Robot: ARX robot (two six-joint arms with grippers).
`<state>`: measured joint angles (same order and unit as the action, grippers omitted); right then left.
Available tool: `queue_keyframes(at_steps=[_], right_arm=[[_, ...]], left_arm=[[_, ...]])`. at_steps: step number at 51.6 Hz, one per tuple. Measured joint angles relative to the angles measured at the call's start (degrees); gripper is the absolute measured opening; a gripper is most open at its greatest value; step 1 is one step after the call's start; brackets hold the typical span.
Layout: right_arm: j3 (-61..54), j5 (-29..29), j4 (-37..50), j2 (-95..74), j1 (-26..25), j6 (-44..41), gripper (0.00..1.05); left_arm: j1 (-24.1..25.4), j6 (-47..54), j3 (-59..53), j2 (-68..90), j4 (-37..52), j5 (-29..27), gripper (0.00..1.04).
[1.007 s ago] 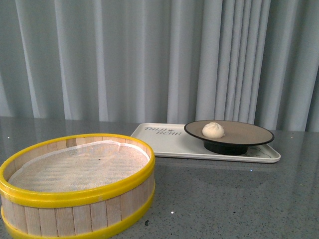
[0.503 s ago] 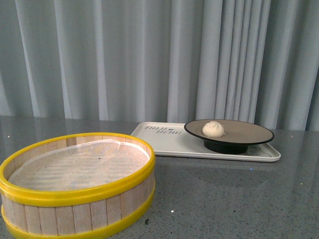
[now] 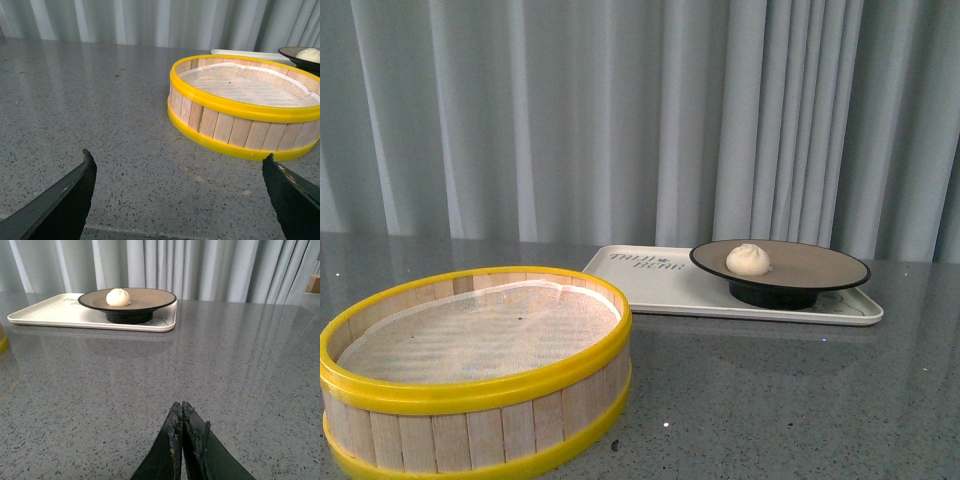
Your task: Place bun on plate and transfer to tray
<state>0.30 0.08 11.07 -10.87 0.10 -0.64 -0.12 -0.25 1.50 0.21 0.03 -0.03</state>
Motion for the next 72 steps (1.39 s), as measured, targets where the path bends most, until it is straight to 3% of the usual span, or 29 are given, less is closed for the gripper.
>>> queue_keyframes(at_steps=[4,8,16,27,37,38,43,72], right_arm=[[0.0,0.0,-1.25,1.2,0.0,0.0,0.02],[0.02,-0.13,-10.4,8.37,0.0,0.0,0.02],[0.04,-0.13,-10.99,10.62,0.0,0.02,0.02],[0.04,-0.13,-10.99,10.64,0.0,0.0,0.48],[0.04,-0.15,-10.99,10.64,0.0,0.0,0.75],[0.04,-0.13,-10.99,10.64,0.0,0.0,0.82],[0.04,-0.15,-10.99,10.64,0.0,0.02,0.98],[0.04,-0.15,-10.99,10.64,0.0,0.02,0.96]], left_arm=[[0.0,0.0,0.0,0.0,0.0,0.0,0.98],[0.0,0.0,0.0,0.0,0.0,-0.02,0.98],[0.0,0.0,0.0,-0.02,0.0,0.0,0.98],[0.0,0.0,0.0,-0.02,0.0,0.0,0.98],[0.0,0.0,0.0,-0.02,0.0,0.0,0.98],[0.0,0.0,0.0,-0.02,0.0,0.0,0.98],[0.0,0.0,0.0,-0.02,0.0,0.0,0.98],[0.0,0.0,0.0,-0.02,0.0,0.0,0.98]])
